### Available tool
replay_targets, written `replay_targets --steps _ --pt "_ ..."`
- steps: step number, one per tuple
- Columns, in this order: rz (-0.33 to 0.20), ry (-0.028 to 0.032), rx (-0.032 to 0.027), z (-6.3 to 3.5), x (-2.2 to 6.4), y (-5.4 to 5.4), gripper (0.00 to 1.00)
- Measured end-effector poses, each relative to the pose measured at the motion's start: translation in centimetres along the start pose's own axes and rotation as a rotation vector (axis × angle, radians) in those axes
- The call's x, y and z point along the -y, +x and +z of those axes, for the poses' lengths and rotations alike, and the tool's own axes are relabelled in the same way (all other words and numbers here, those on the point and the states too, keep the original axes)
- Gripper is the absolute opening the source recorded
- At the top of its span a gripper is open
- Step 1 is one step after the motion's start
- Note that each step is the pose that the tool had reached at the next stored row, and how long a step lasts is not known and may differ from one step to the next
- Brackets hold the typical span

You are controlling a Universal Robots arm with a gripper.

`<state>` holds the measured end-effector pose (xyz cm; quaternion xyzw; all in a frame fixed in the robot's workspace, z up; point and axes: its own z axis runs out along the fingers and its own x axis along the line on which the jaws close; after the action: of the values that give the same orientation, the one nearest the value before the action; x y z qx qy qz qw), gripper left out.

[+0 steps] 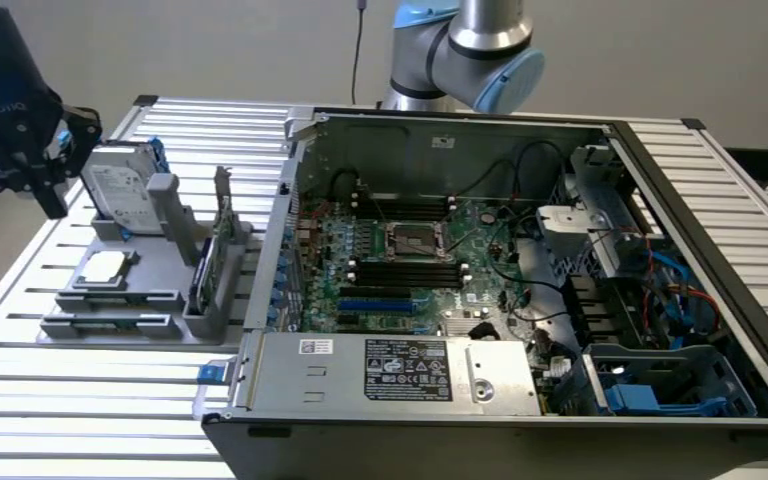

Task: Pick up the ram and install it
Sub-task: 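Pick up the ram and move it above insertion slot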

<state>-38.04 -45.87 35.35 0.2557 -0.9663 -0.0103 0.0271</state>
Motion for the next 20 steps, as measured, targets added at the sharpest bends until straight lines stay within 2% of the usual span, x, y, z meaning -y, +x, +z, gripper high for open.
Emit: replay_targets --steps 20 --pt "-0.363 0.0163 -0.0144 1.06 0.04 0.0 0.11"
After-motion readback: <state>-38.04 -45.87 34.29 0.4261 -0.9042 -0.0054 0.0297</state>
